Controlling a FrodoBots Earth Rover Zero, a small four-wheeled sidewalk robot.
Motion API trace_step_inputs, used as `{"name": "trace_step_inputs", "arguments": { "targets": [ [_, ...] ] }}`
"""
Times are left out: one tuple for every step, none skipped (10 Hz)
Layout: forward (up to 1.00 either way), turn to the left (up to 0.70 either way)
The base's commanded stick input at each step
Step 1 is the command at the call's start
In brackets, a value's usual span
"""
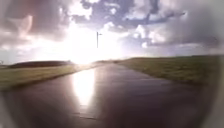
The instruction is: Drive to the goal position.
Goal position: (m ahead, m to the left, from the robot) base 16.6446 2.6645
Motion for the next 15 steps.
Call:
{"name": "trace_step_inputs", "arguments": {
  "targets": [
    [0.70, 0.00],
    [0.70, 0.00],
    [0.70, 0.00],
    [0.70, 0.00],
    [0.70, 0.00],
    [0.70, 0.00],
    [0.70, 0.00],
    [0.70, 0.00],
    [0.70, 0.00],
    [0.70, 0.00],
    [0.70, 0.00],
    [0.70, 0.00],
    [0.70, 0.00],
    [0.70, 0.00],
    [0.70, 0.00]
  ]
}}
